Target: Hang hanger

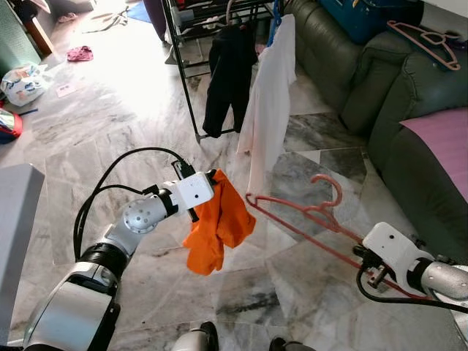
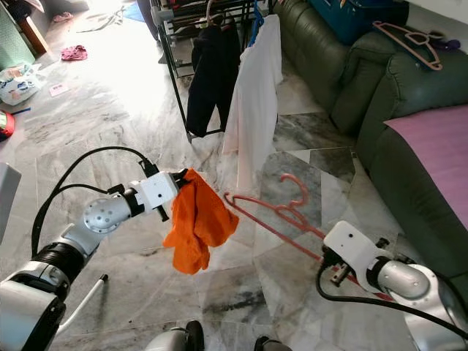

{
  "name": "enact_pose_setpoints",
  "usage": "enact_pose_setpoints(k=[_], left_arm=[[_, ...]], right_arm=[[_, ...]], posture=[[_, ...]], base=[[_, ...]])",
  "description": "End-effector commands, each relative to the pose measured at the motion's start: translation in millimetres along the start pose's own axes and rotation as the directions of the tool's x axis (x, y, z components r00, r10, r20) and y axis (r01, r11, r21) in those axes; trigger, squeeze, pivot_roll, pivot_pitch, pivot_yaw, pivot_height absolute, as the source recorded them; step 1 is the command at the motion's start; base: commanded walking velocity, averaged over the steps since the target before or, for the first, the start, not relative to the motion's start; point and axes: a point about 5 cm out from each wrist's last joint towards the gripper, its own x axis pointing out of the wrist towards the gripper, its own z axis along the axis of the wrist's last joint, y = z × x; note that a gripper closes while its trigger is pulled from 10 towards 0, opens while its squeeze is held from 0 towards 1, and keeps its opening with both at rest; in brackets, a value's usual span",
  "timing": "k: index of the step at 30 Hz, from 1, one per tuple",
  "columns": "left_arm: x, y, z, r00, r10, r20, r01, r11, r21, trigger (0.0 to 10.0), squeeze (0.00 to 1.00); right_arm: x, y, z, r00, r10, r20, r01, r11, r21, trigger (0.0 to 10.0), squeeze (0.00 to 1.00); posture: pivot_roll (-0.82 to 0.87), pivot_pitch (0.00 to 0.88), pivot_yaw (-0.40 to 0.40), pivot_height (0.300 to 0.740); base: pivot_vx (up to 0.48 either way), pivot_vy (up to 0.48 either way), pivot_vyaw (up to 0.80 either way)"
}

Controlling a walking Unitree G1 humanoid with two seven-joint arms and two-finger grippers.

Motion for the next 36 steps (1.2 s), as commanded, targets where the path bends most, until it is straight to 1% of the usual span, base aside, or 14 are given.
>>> enact_pose_setpoints(k=[1,5,9,10,13,17,20,22,26,29,30,32,33,36], left_arm=[[1.0,0.6,-3,0.999,0.038,-0.035,-0.038,0.999,0.016,10.0,0.00],[1.8,1.5,-8,0.992,0.085,-0.091,-0.084,0.996,0.013,10.0,0.00],[2.0,2.8,-9,0.989,0.093,-0.112,-0.092,0.996,0.016,10.0,0.00],[2.0,4.2,-11,0.985,0.108,-0.134,-0.105,0.994,0.026,10.0,0.00],[1.8,5.2,-14,0.979,0.123,-0.163,-0.121,0.992,0.023,10.0,0.00],[2.3,4.9,-16,0.975,0.119,-0.185,-0.116,0.993,0.027,10.0,0.00],[3.1,3.5,-15,0.977,0.105,-0.186,-0.105,0.994,0.014,10.0,0.00],[3.7,2.2,-14,0.980,0.089,-0.180,-0.090,0.996,0.004,10.0,0.00],[2.0,1.3,-15,0.983,0.060,-0.173,-0.062,0.998,-0.005,10.0,0.00],[1.2,2.1,-15,0.983,0.057,-0.172,-0.060,0.998,-0.012,10.0,0.00],[1.0,2.4,-14,0.985,0.051,-0.166,-0.055,0.998,-0.023,10.0,0.00],[1.0,2.4,-14,0.985,0.051,-0.166,-0.055,0.998,-0.023,10.0,0.00],[1.2,1.6,-13,0.987,0.040,-0.156,-0.045,0.999,-0.023,10.0,0.00],[1.7,0.3,-13,0.987,0.035,-0.156,-0.039,0.999,-0.024,10.0,0.00]], right_arm=[[-2.4,6.0,12,0.997,0.060,0.057,-0.059,0.998,-0.004,10.0,0.00],[-9.1,15.9,19,0.985,0.157,0.075,-0.157,0.988,-0.015,10.0,0.00],[-13.6,15.4,22,0.982,0.174,0.073,-0.172,0.985,-0.032,10.0,0.00],[-16.3,13.5,25,0.981,0.174,0.082,-0.172,0.985,-0.032,10.0,0.00],[-21.7,11.4,32,0.979,0.181,0.096,-0.179,0.983,-0.034,10.0,0.00],[-23.0,11.9,34,0.977,0.188,0.103,-0.185,0.982,-0.033,10.0,0.00],[-19.5,11.1,31,0.982,0.167,0.087,-0.164,0.986,-0.038,10.0,0.00],[-13.8,10.7,29,0.987,0.138,0.082,-0.136,0.990,-0.032,10.0,0.00],[-4.8,7.5,19,0.996,0.080,0.035,-0.078,0.996,-0.049,10.0,0.00],[-2.3,5.3,17,0.998,0.056,0.031,-0.055,0.997,-0.046,10.0,0.00],[0.3,2.7,15,0.999,0.032,0.031,-0.031,0.999,-0.041,10.0,0.00],[0.3,2.7,15,0.999,0.032,0.031,-0.031,0.999,-0.041,10.0,0.00],[3.6,-0.9,14,1.000,0.001,0.030,0.000,0.999,-0.034,10.0,0.00],[7.0,-4.5,13,0.999,-0.030,0.024,0.031,0.999,-0.039,10.0,0.00]], posture=[[-0.04,0.200,0.090,0.740],[-0.04,0.201,0.088,0.740],[-0.04,0.203,0.089,0.740],[-0.05,0.202,0.090,0.740],[-0.05,0.200,0.093,0.740],[-0.05,0.197,0.096,0.740],[-0.05,0.195,0.097,0.740],[-0.05,0.193,0.099,0.740],[-0.04,0.193,0.099,0.740],[-0.04,0.193,0.099,0.740],[-0.03,0.193,0.100,0.740],[-0.03,0.193,0.100,0.740],[-0.03,0.193,0.101,0.740],[-0.03,0.196,0.102,0.740]], base=[[0.000,0.000,0.00],[0.000,0.000,0.00],[0.000,0.000,0.00],[0.000,0.000,0.00],[0.000,0.000,0.00],[0.000,0.000,0.00],[0.000,0.000,0.00],[0.000,0.000,0.00],[0.000,0.000,0.00],[0.000,0.000,0.00],[0.000,0.000,0.00],[0.000,0.000,0.00],[0.000,0.000,0.00],[0.000,0.000,0.00]])
